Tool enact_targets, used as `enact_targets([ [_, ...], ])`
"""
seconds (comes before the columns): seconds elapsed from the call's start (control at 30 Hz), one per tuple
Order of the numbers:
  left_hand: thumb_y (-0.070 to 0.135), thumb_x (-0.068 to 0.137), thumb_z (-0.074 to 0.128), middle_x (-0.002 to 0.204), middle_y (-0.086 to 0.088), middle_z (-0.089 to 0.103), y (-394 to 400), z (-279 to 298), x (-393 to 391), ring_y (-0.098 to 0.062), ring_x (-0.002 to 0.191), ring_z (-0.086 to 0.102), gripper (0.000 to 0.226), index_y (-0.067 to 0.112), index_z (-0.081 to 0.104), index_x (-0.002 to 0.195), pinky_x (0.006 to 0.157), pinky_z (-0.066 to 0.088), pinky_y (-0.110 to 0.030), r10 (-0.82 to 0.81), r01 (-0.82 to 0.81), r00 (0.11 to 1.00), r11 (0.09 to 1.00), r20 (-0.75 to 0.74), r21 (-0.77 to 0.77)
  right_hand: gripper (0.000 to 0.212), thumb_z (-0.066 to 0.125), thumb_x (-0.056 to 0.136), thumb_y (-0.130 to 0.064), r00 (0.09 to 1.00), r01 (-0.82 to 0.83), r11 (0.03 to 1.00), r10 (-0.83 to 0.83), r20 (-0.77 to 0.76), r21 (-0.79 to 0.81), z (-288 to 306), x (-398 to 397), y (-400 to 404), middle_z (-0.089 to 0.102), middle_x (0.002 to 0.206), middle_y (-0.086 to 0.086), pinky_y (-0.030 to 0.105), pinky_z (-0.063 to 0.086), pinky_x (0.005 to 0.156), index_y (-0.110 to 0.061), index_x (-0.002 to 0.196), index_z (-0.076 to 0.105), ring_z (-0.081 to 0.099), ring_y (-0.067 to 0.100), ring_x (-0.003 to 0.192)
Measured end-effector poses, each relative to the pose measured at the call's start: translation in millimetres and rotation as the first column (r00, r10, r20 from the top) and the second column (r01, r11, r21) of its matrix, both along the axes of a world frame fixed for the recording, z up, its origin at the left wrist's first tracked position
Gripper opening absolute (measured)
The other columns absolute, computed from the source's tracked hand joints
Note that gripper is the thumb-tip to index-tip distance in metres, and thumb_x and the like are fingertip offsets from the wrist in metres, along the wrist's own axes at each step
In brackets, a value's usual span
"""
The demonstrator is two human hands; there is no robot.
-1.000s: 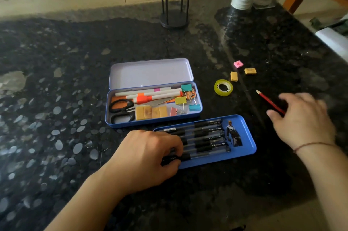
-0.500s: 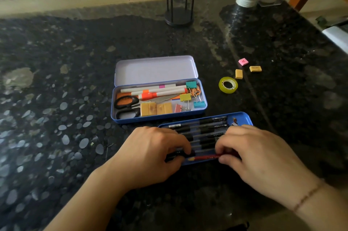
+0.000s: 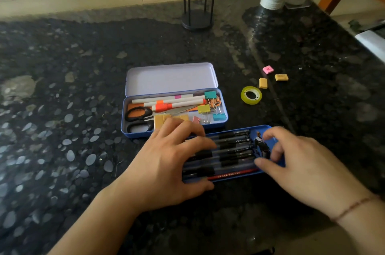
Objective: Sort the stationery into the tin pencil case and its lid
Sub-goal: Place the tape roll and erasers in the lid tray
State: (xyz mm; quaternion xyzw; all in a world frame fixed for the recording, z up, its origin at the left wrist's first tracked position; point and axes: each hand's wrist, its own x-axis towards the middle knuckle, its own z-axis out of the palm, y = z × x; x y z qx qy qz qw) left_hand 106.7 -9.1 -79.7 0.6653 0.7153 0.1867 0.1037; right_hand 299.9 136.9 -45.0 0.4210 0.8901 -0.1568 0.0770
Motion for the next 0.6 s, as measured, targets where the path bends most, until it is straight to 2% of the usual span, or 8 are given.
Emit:
enact_targets([
  [0.1,0.067,0.068,0.065,0.138,0.012,0.041,1.2,-4.1,5.4,-0.018,0.129,0.034,0.072,0.038,0.046,0.131,0.105,0.033,-0.041,0.002,-0.005,0.996,1.0,-0.089,-0.03,0.075,0.061,0.077,-0.06,0.997,-0.072,0.991,0.071,-0.016,-0.11,-2.4,-7.1,-10.9,0.055,0.078,-0.02,0.029,0.048,0.087,-0.042,0.137,0.02,0.056,0.001,0.086],
  [0.17,0.068,0.069,0.063,0.142,0.012,0.038,2.0,-6.6,7.1,-0.019,0.132,0.031,0.076,0.039,0.041,0.135,0.105,0.03,-0.045,0.021,-0.028,0.993,0.998,-0.113,-0.056,0.081,0.06,0.077,-0.061,0.999,-0.052,0.986,0.053,0.004,-0.161,-3.2,-9.4,-12.5,0.058,0.08,-0.02,0.032,0.047,0.092,-0.042,0.141,0.014,0.057,0.001,0.088],
  [0.27,0.07,0.069,0.06,0.142,0.014,0.037,2.4,-8.5,7.2,-0.019,0.131,0.03,0.078,0.04,0.038,0.137,0.105,0.029,-0.046,0.031,-0.039,0.993,0.997,-0.111,-0.069,0.06,0.056,0.079,-0.061,0.992,0.092,0.992,-0.099,-0.077,-0.09,-7.2,-13.3,4.7,0.063,0.083,-0.014,0.03,0.049,0.083,-0.039,0.132,0.039,0.057,0.004,0.089],
  [0.33,0.071,0.069,0.059,0.143,0.015,0.037,1.9,-9.7,7.9,-0.018,0.13,0.032,0.079,0.04,0.037,0.138,0.104,0.029,-0.045,0.034,-0.042,0.994,0.997,-0.107,-0.071,0.05,0.055,0.083,-0.055,0.97,0.141,0.989,-0.13,-0.204,0.039,-15.4,-20.0,20.7,0.061,0.104,-0.012,0.028,0.045,0.081,-0.035,0.128,0.047,0.052,0.01,0.103],
  [0.4,0.073,0.068,0.058,0.145,0.015,0.035,2.2,-11.2,9.3,-0.018,0.129,0.032,0.08,0.041,0.036,0.138,0.102,0.03,-0.044,0.044,-0.053,0.993,0.995,-0.112,-0.085,0.053,0.049,0.089,-0.05,0.97,0.108,0.988,-0.081,-0.227,0.109,-26.2,-28.8,33.4,0.048,0.134,-0.007,0.034,0.042,0.094,-0.031,0.137,0.041,0.04,0.018,0.123],
  [0.47,0.074,0.068,0.056,0.146,0.016,0.036,2.4,-12.4,10.3,-0.017,0.128,0.032,0.081,0.042,0.035,0.139,0.102,0.031,-0.044,0.056,-0.068,0.991,0.993,-0.121,-0.1,0.054,0.039,0.094,-0.047,0.984,0.068,0.993,-0.051,-0.172,0.093,-37.3,-34.8,42.4,0.031,0.149,-0.007,0.04,0.034,0.104,-0.03,0.145,0.031,0.028,0.023,0.131],
  [0.53,0.075,0.068,0.055,0.144,0.018,0.039,3.1,-12.5,10.8,-0.016,0.127,0.033,0.081,0.041,0.036,0.139,0.101,0.031,-0.043,0.061,-0.075,0.99,0.991,-0.126,-0.112,0.049,0.031,0.097,-0.046,0.993,0.072,0.996,-0.066,-0.098,0.06,-45.4,-35.5,50.3,0.024,0.152,-0.008,0.043,0.028,0.106,-0.035,0.144,0.029,0.022,0.024,0.132],
  [0.6,0.075,0.067,0.054,0.143,0.019,0.041,4.1,-12.0,10.6,-0.014,0.126,0.032,0.081,0.041,0.036,0.138,0.101,0.028,-0.04,0.063,-0.08,0.99,0.988,-0.125,-0.132,0.04,0.031,0.097,-0.044,0.992,0.093,0.994,-0.088,-0.087,0.061,-47.6,-32.9,56.1,0.031,0.145,-0.006,0.042,0.03,0.101,-0.039,0.135,0.039,0.026,0.025,0.127],
])
